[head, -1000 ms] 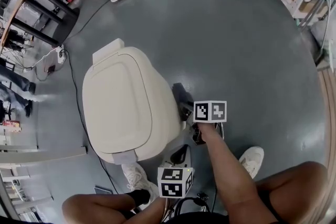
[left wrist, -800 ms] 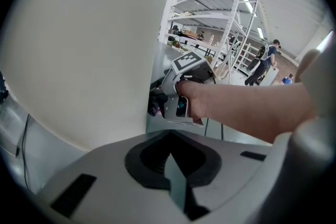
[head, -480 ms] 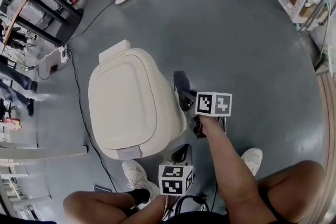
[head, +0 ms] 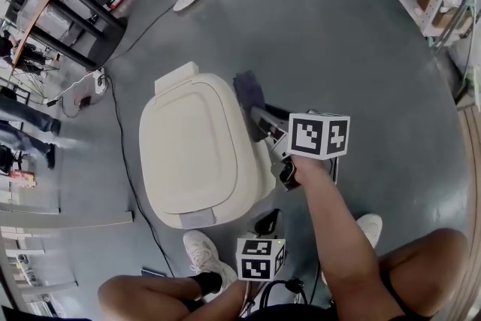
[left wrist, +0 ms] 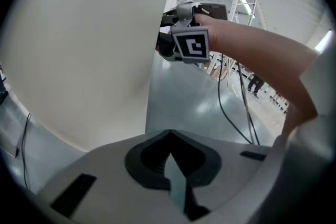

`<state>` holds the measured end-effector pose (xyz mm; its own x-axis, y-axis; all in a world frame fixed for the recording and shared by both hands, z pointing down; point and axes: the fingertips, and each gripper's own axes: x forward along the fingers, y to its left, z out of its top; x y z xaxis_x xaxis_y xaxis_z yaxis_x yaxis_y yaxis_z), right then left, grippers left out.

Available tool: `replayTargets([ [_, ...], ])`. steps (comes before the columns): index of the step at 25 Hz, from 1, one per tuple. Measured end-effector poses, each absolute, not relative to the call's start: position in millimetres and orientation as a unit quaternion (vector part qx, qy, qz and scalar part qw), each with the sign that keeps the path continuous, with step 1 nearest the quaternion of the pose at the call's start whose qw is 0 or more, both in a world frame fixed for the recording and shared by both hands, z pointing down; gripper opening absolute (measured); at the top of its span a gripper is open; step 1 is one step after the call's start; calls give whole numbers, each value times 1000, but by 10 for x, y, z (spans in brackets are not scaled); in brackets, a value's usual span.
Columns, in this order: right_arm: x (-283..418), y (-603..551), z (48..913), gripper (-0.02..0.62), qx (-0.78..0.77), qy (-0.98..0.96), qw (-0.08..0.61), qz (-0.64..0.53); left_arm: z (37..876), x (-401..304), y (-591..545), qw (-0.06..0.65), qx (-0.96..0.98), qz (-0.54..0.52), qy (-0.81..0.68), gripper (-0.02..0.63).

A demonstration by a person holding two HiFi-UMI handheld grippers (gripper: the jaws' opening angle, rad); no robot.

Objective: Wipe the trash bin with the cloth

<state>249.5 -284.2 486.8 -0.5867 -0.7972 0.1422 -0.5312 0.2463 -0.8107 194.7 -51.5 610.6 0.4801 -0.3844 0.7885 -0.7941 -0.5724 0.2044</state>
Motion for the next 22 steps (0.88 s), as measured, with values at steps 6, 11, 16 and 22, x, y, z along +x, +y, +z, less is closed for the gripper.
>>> replayTargets([
  [6, 2409, -2840, 4968, 94, -417, 777, 143, -450, 6120, 1970, -498, 288, 811, 358, -362, 0],
  [11, 2382, -2869, 5222, 94, -417, 767, 134, -470, 6161, 1935, -530, 291, 808, 362, -363, 0],
  [16, 2363, -2858, 5599, 94, -414, 753, 122, -497, 6225, 1936, -528, 296, 804, 366, -362, 0],
  [22, 2336, -2847, 6066, 94, -417, 739, 93, -521, 6288, 1936, -559, 303, 800, 369, -364, 0],
])
